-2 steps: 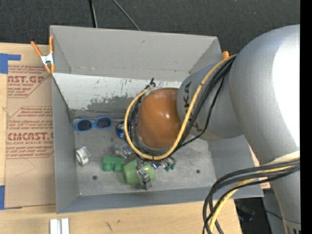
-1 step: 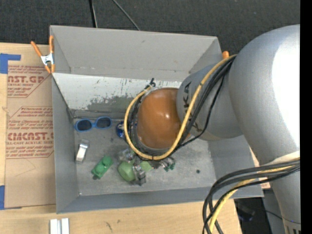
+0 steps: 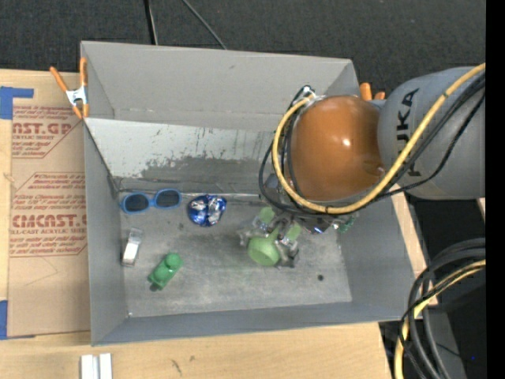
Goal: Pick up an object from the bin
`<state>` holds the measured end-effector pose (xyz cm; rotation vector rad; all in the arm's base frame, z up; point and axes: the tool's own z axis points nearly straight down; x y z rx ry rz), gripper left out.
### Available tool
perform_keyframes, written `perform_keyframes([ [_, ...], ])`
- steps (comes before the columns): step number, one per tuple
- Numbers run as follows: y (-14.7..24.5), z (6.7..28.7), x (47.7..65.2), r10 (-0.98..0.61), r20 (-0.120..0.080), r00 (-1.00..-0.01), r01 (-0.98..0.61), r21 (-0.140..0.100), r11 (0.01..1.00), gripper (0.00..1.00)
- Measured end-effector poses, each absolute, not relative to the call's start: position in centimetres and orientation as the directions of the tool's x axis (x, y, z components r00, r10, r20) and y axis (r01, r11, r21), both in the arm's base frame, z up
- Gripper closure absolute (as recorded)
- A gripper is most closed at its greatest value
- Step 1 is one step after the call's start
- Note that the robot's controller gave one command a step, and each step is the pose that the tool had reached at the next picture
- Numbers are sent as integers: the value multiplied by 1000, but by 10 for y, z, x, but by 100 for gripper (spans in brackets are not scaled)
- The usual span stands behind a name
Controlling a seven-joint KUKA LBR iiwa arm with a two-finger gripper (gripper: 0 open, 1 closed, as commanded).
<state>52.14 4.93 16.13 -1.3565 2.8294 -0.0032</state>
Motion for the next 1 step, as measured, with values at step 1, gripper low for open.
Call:
perform_keyframes([
  [1, 63, 255, 513, -785, -8, -620, -785, -6, 620, 100],
])
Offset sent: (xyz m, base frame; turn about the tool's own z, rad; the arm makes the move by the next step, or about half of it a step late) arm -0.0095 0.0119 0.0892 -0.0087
